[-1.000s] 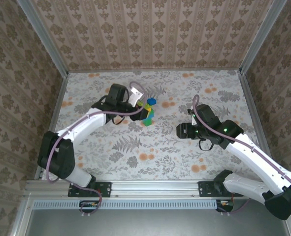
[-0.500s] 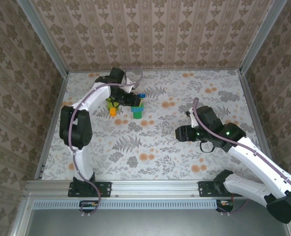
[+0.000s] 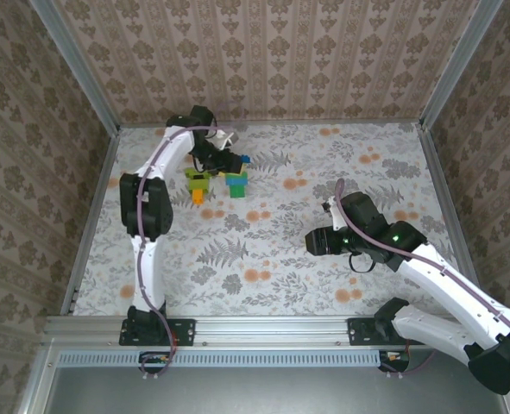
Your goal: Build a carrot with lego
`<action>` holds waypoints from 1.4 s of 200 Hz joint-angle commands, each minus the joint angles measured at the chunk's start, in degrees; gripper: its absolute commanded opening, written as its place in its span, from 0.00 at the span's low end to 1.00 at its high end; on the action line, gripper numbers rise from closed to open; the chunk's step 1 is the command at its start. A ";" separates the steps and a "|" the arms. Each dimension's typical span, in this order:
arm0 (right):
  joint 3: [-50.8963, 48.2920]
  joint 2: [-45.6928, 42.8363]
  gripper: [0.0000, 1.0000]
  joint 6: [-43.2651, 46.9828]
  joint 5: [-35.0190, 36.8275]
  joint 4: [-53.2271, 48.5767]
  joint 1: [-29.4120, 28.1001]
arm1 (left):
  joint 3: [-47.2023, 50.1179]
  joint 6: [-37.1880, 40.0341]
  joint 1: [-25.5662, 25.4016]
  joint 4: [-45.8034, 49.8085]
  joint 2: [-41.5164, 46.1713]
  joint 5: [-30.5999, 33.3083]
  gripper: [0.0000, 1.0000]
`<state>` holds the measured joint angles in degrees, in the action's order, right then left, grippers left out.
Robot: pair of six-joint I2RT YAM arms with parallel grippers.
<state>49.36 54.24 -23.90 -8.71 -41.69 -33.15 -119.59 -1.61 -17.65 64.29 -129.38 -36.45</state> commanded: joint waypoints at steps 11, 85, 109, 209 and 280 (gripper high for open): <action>-0.58 -1.31 0.67 1.45 -1.39 1.12 0.45 | -5.04 0.99 -0.37 5.70 -4.82 -1.98 0.38; -1.07 -1.06 0.67 1.60 -3.13 2.04 0.89 | -19.79 1.61 0.45 12.89 -15.10 -2.49 0.41; -1.25 -1.06 0.67 1.75 -3.41 2.11 0.98 | -22.03 1.44 0.95 13.66 -17.17 -2.99 0.43; -1.75 -1.39 0.67 1.75 -3.60 2.14 1.07 | -22.35 1.58 2.02 12.74 -18.61 -3.60 0.52; -1.99 -1.44 0.68 2.28 -2.17 1.97 1.15 | -15.72 3.16 3.94 9.27 -12.63 -1.81 0.80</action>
<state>48.16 53.82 -22.61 -11.20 -40.01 -32.40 -139.70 -0.30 -14.59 75.33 -146.63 -39.16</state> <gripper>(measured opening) 0.673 0.594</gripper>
